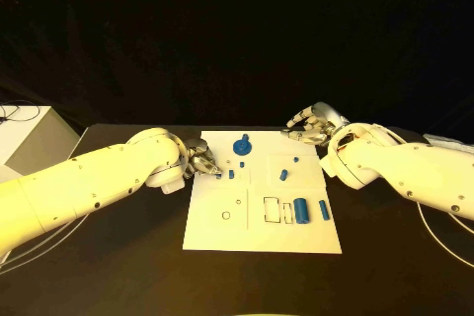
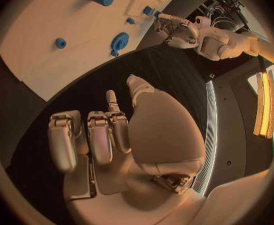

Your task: Assemble the parts on the task board

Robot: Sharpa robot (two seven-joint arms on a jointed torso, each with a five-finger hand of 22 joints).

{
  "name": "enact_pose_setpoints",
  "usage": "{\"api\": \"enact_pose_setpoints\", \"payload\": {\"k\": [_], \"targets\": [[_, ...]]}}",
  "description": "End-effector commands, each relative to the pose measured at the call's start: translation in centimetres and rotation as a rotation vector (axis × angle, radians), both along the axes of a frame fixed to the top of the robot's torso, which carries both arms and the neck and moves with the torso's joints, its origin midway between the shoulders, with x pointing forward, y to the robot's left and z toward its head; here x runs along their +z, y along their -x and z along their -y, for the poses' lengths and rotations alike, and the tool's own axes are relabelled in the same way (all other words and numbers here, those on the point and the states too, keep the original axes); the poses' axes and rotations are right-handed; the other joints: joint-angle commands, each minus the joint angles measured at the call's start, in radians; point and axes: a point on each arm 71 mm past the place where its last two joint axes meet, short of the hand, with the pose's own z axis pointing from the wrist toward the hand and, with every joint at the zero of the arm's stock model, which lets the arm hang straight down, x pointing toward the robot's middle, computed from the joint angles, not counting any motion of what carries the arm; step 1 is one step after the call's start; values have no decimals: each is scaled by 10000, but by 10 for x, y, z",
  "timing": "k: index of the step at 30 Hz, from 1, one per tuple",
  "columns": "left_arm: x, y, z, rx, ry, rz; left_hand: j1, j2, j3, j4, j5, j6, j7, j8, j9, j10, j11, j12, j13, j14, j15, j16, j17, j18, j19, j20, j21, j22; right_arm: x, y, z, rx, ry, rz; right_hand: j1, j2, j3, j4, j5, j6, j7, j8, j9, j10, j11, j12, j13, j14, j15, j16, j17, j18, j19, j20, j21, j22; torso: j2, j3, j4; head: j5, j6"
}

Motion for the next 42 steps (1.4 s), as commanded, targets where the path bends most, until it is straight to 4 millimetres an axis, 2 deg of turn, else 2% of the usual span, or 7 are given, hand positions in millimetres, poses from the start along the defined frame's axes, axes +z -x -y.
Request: {"api": "enact_pose_setpoints", "payload": {"k": [1, 11, 34, 42], "targets": [[-2, 1, 3, -432, -428, -96, 16, 123, 1418, -1377, 53, 61, -26, 45, 20, 26, 17, -13, -27, 938, -55, 25, 2315, -53, 66, 23, 55, 48, 0, 1, -1, 69, 99, 83, -84, -31, 86, -1, 65, -48, 2, 58, 9, 370, 33, -27, 2026, 1031, 34, 0, 2520, -69, 921, 31, -28, 2439, 3, -3, -4, -3, -38], [-2, 0, 6, -723, -872, -76, 6, 127, 1428, -1383, 54, 54, -27, 45, 21, 19, 16, -24, -41, 936, -57, 22, 2310, -51, 59, 20, 50, 39, 0, 1, 0, 70, 112, 70, -84, -31, 86, -1, 65, -48, 2, 58, 9, 370, 33, -27, 2026, 1031, 34, 0, 2520, -69, 921, 31, -28, 2439, -14, 0, -1, 0, -86], [1, -3, 6, -415, -760, 369, -24, 140, 1470, -1426, 72, 57, -36, 64, 34, 83, 5, 39, 62, 950, -67, 43, 2345, -75, 130, 10, 102, 138, 1, 1, 1, 73, 109, 68, -84, -31, 86, -1, 65, -48, 2, 58, 9, 370, 33, -27, 2026, 1031, 34, 0, 2520, -69, 921, 31, -28, 2439, -3, -8, 3, -14, -115], [-1, -4, 5, -361, -712, 249, -36, 132, 1484, -1445, 85, 59, -40, 73, 40, 72, 2, 23, 30, 946, -71, 35, 2332, -75, 133, 6, 104, 141, 1, 2, 0, 84, 111, 54, -84, -31, 86, -1, 65, -48, 2, 58, 9, 370, 33, -27, 2026, 1031, 34, 0, 2520, -69, 921, 31, -28, 2439, -3, -10, 1, -31, -91]]}}
